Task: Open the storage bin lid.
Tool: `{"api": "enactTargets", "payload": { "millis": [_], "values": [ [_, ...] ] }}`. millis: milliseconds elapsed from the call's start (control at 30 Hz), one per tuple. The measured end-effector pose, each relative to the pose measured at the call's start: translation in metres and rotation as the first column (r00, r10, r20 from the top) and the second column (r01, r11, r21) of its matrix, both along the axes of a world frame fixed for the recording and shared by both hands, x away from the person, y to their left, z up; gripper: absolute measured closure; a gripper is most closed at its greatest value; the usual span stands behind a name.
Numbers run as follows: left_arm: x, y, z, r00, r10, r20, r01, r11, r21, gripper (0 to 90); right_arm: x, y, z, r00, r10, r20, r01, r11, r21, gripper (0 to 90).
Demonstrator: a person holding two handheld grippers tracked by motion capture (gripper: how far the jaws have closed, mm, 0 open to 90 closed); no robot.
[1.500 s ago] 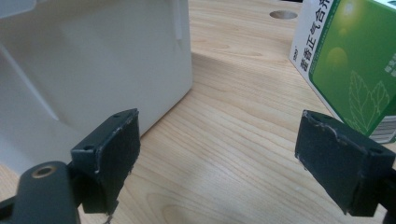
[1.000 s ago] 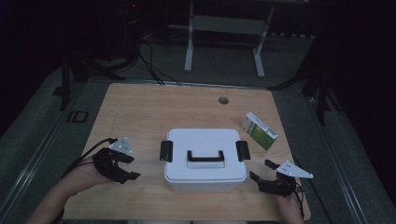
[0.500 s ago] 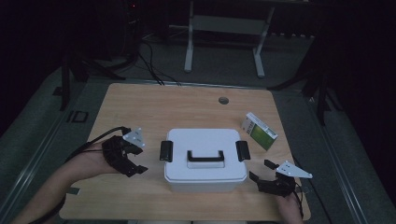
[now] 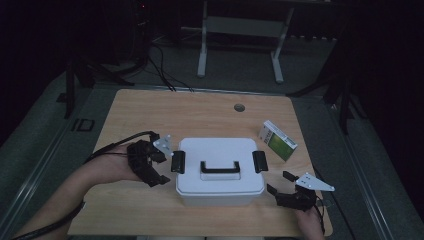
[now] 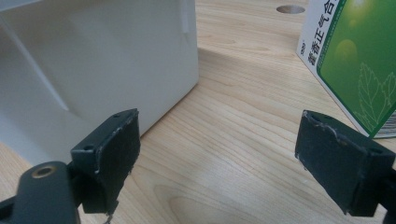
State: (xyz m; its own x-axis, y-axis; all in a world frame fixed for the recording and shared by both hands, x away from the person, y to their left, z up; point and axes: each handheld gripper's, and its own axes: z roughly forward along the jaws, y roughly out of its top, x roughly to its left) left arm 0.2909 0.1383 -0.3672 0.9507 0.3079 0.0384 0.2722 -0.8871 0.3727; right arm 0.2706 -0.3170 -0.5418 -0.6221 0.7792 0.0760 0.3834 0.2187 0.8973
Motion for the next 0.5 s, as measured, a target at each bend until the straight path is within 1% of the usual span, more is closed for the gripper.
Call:
{"api": "enactTargets", "payload": {
  "millis": [33, 100, 133, 200, 233, 267, 333, 367, 400, 500],
  "values": [
    [0.001, -0.003, 0.0, 0.9999, -0.01, -0.007, 0.011, 0.9999, 0.002, 34.7, 0.0, 0.0, 0.0, 1.0, -0.001, -0.001, 0.001, 1.0, 0.001, 13.9],
    [0.003, -0.01, 0.001, 0.9998, -0.021, -0.005, 0.021, 0.9997, 0.011, 34.8, 0.0, 0.0, 0.0, 1.0, -0.001, -0.001, 0.001, 1.0, -0.002, 13.9],
    [0.004, -0.013, 0.002, 0.9994, -0.03, -0.015, 0.03, 0.9995, 0.008, 34.8, 0.0, 0.001, 0.0, 1.0, 0.0, -0.001, 0.0, 1.0, -0.003, 13.9],
    [0.006, -0.019, 0.003, 0.9992, -0.04, -0.003, 0.04, 0.999, 0.023, 34.8, 0.0, 0.001, 0.0, 1.0, 0.0, -0.001, 0.0, 1.0, -0.002, 13.9],
    [0.007, -0.023, 0.003, 0.9988, -0.047, -0.011, 0.048, 0.9985, 0.026, 34.8, 0.0, 0.001, 0.0, 1.0, 0.0, -0.003, 0.0, 1.0, -0.002, 13.9],
    [0.007, -0.027, 0.003, 0.9985, -0.055, -0.005, 0.055, 0.9979, 0.034, 34.8, 0.0, 0.001, 0.0, 1.0, 0.0, -0.003, 0.0, 1.0, -0.002, 13.9],
    [0.009, -0.032, 0.003, 0.9974, -0.07, -0.019, 0.071, 0.9968, 0.037, 34.8, 0.0, 0.0, -0.001, 1.0, 0.0, -0.002, 0.0, 1.0, -0.002, 13.9],
    [0.01, -0.035, 0.004, 0.997, -0.076, -0.01, 0.077, 0.9959, 0.048, 34.8, 0.0, 0.001, -0.001, 1.0, 0.001, -0.001, -0.001, 1.0, -0.003, 13.9],
    [0.011, -0.038, 0.004, 0.997, -0.076, -0.015, 0.076, 0.9961, 0.044, 34.8, 0.0, 0.001, -0.001, 1.0, 0.002, 0.0, -0.002, 1.0, -0.004, 13.9],
    [0.015, -0.045, 0.005, 0.996, -0.088, -0.013, 0.089, 0.9947, 0.052, 34.8, 0.0, 0.0, -0.001, 1.0, 0.002, -0.001, -0.002, 1.0, -0.002, 13.9]
  ]
}}
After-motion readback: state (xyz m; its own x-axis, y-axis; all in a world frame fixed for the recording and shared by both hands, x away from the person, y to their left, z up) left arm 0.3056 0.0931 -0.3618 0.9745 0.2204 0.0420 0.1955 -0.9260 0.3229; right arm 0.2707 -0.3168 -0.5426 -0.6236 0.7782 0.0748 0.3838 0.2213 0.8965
